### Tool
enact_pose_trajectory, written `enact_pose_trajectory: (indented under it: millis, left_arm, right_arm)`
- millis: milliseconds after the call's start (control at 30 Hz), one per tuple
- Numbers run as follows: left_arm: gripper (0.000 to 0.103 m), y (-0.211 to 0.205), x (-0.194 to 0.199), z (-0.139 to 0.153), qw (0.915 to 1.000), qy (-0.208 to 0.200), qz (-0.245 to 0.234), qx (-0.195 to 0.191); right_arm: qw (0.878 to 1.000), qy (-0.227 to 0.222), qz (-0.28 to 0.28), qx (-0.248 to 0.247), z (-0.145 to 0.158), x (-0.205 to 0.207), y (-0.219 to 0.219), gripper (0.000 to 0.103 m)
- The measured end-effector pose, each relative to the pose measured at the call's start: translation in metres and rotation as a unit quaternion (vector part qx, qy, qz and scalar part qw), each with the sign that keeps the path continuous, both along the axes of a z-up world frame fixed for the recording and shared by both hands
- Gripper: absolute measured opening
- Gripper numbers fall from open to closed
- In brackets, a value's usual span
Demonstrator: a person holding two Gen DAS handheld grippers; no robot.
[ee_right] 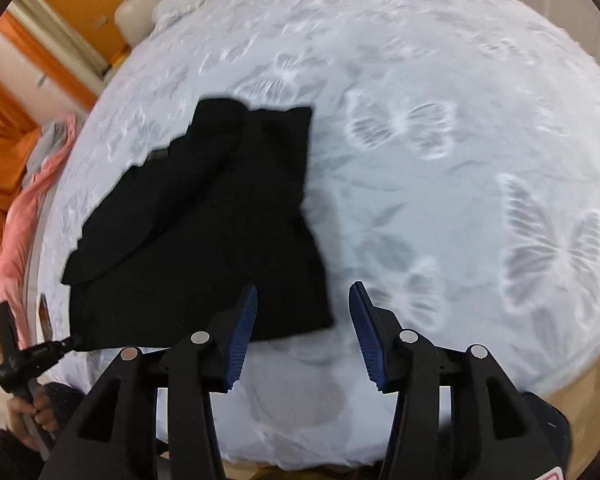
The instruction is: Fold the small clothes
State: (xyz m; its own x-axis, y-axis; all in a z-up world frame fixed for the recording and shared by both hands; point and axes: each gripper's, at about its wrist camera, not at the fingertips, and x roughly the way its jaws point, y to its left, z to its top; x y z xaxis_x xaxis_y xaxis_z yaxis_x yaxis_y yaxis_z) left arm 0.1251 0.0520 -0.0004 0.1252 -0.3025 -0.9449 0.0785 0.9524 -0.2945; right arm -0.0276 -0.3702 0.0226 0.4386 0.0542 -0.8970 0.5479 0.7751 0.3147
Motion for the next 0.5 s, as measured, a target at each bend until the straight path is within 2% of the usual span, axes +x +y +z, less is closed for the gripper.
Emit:
enact_pose_trajectory:
  millis: [33, 67, 100, 167, 233, 367, 500]
  left_arm:
    - [0.005, 0.000, 0.002, -0.002, 1.0000, 0.007, 0.004, -0.003]
    - [0.010, -0.002, 0.004, -0.005, 0.9999, 0.011, 0.003, -0.010]
    - [0.014, -0.004, 0.004, -0.008, 0.9998, 0.016, 0.000, -0.015]
    - [0.014, -0.007, 0.004, -0.012, 0.9998, 0.016, -0.007, -0.010]
    - [0.002, -0.007, 0.003, -0.011, 0.9997, 0.019, -0.013, -0.006]
    - [0.002, 0.007, -0.008, 0.004, 0.9991, 0.020, -0.028, -0.026]
    - [0.002, 0.003, -0.032, -0.020, 0.9965, 0.063, -0.053, -0.014]
  right_arm:
    - [1.000, 0.011, 0.003, 0.018, -0.015, 0.012, 0.003, 0.049]
    - [0.999, 0.023, 0.002, 0.030, -0.025, 0.021, 0.007, 0.047]
    - [0.999, 0.033, 0.004, 0.035, -0.032, 0.028, 0.011, 0.030]
    - [0.998, 0.033, 0.014, 0.044, -0.032, 0.032, 0.019, 0.007]
    - [0.999, 0.008, 0.011, 0.047, -0.017, 0.027, 0.022, 0.006]
    - [0.999, -0.009, -0.018, 0.044, 0.017, -0.008, 0.010, 0.004]
    - [0.994, 0.091, -0.030, 0.056, -0.022, -0.037, 0.004, 0.004]
